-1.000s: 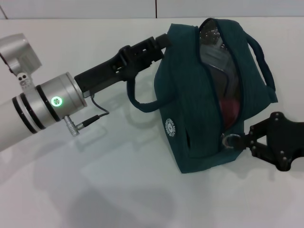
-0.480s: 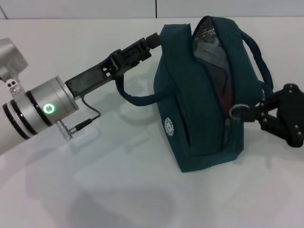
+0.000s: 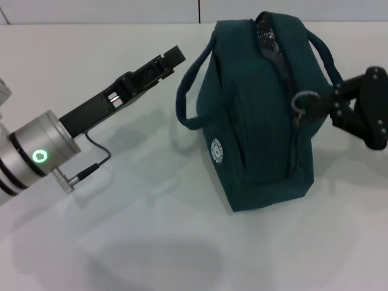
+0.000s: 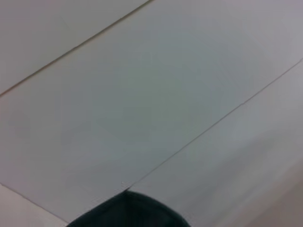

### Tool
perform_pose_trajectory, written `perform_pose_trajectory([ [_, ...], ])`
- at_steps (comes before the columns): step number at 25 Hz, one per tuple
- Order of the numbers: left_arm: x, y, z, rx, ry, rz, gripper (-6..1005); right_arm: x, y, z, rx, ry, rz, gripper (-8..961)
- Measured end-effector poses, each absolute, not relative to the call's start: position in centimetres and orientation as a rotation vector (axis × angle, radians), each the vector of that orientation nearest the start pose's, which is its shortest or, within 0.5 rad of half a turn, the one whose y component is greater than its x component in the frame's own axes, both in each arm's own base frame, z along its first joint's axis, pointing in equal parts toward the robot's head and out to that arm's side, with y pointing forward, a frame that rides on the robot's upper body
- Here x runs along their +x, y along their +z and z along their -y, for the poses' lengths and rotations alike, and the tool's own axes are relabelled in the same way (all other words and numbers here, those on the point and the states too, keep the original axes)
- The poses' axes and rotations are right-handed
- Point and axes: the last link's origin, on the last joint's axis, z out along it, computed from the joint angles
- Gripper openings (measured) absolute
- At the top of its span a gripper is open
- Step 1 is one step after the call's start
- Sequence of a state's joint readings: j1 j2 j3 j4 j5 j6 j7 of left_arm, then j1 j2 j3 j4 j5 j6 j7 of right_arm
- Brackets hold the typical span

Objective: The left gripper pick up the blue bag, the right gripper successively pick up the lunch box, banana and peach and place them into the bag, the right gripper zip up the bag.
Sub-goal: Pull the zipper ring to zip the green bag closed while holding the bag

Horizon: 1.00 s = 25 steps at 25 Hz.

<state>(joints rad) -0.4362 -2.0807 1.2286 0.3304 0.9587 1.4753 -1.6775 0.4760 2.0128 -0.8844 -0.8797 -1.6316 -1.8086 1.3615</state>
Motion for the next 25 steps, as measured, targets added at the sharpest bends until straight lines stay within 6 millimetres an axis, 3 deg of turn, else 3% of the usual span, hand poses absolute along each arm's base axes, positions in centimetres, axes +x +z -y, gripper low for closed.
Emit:
perform_pose_trajectory([
  [9,-26.0,-1.8,-29.7,-2.146,-1.579,1.462,895,19.5,5.6,-33.4,-2.781,0.99,-0.169,7],
  [25,-26.2,-2.9,-29.0,-2.236,-1.484,1.478,896,17.2,7.2,-37.2,-2.727,1.068,-0.536,7],
])
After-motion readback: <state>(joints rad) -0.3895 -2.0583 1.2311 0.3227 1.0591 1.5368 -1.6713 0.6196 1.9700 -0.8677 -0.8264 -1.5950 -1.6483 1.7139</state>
